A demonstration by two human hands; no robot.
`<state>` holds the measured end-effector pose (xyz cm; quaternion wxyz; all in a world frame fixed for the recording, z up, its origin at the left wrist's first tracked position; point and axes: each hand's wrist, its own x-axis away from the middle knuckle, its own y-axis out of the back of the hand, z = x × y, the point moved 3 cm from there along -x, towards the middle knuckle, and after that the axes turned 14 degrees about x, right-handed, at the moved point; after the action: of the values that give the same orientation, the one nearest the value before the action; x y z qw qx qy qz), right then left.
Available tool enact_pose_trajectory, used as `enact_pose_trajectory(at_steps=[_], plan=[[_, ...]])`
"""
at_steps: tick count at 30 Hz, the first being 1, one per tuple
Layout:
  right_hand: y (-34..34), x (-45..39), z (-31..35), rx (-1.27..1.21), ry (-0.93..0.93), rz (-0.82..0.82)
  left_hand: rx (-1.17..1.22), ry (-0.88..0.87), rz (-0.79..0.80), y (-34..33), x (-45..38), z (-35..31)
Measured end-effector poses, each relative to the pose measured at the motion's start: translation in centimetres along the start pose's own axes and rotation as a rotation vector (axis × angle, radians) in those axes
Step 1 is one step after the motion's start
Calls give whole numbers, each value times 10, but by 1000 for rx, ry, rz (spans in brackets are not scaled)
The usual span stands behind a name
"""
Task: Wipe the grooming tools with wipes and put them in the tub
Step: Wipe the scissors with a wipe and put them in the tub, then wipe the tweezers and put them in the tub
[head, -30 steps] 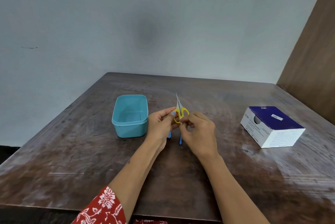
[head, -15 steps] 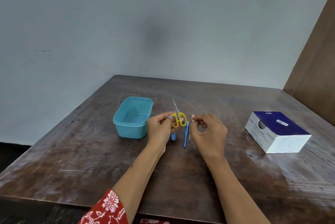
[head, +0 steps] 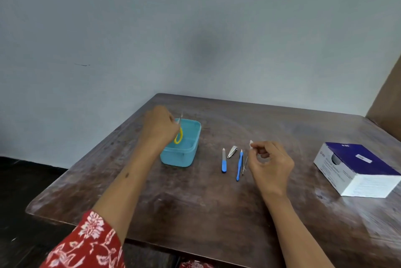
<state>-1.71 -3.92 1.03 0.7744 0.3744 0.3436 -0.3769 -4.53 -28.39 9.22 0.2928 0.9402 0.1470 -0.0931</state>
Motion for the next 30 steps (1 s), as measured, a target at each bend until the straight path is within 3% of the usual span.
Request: enact_pose_trajectory(at_steps=[5,14,17,21,26,30], plan=[[-2,1,-1,6,11,15,-294,112,134,-18,-8,6],[-2,1,-2,-6,-42,63,-327,205,253,-46,-12,6],[-1,0,-3,-13,-115,72,-349,87,144,-43,-7,-1],[-3,0,-10,-26,-240,82,-284,-238,-60,-52,10,-24],[-5,0,-19,-65,-383,66,-258,-332,214,-116,47,-34],[-2,-1,-23,-86,-444,34,-374,-402,250,-150,66,-31]])
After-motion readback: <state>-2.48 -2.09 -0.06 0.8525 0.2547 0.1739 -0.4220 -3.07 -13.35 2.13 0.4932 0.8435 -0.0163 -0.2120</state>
